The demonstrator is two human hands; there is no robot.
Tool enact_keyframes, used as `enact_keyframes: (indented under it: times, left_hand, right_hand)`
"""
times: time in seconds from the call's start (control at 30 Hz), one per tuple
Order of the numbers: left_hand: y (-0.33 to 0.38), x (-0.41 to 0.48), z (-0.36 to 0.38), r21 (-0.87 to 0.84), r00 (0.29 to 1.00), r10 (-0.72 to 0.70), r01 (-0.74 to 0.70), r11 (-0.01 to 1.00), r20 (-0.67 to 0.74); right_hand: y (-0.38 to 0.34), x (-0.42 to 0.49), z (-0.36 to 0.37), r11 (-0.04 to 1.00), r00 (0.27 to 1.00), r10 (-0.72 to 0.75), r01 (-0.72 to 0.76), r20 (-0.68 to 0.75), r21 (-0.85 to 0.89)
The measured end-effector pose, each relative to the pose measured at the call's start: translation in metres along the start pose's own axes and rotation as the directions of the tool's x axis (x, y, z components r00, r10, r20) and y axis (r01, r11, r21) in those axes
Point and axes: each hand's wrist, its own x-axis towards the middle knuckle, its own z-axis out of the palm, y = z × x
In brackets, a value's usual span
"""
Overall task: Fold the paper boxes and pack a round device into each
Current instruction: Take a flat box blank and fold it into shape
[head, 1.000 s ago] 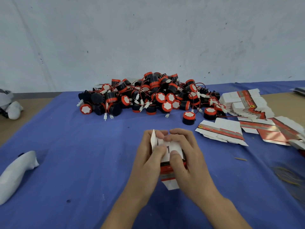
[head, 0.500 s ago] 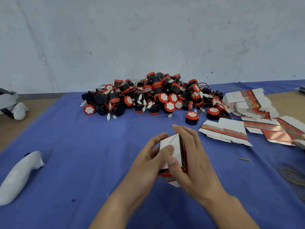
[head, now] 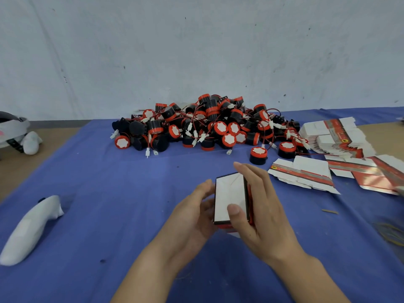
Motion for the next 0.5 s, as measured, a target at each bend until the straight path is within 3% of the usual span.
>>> enact_keyframes:
  times: [0.13,0.23,0.3,0.33,0.37,0.4,0.43,0.5]
  left_hand:
    - [0.001,-0.002,-0.006,0.042,0.997,-0.025,0.022,0.999,0.070]
    - [0.008,-0.002,-0.009,-0.011,0.991,0.102,-0.101,0.995,0.091]
    - [0.007,0.000,-0.010,0.175,0.967,0.252,-0.245,0.954,-0.023]
    - [0.005,0.001,-0.011,0.408,0.923,0.373,-0.305,0.860,-0.096]
    - [0.002,0.001,-0.012,0.655,0.858,0.501,-0.314,0.687,-0.114]
    - [-0.003,0.002,-0.013,0.853,0.802,0.595,-0.268,0.449,-0.061]
    - [-0.007,0.003,-0.016,0.951,0.780,0.625,-0.214,0.224,0.029]
    - [-0.017,0.005,-0.020,0.976,0.803,0.556,-0.202,-0.083,0.214]
  right_hand:
    - [0.004,0.002,-0.003,1.000,1.000,0.026,-0.026,-0.009,0.009]
    - [0.008,0.002,-0.005,0.999,0.997,0.048,-0.047,0.055,-0.022]
    - [0.013,0.000,-0.005,0.993,0.983,0.100,-0.088,0.153,-0.085]
    - [0.016,-0.001,-0.004,0.986,0.972,0.131,-0.107,0.195,-0.129]
    - [0.020,-0.002,-0.004,0.978,0.962,0.160,-0.124,0.222,-0.169]
    - [0.024,-0.002,-0.003,0.970,0.953,0.191,-0.147,0.234,-0.193]
    - [0.027,-0.002,-0.003,0.962,0.945,0.231,-0.186,0.230,-0.201]
    - [0.034,-0.001,-0.005,0.935,0.925,0.330,-0.293,0.188,-0.200]
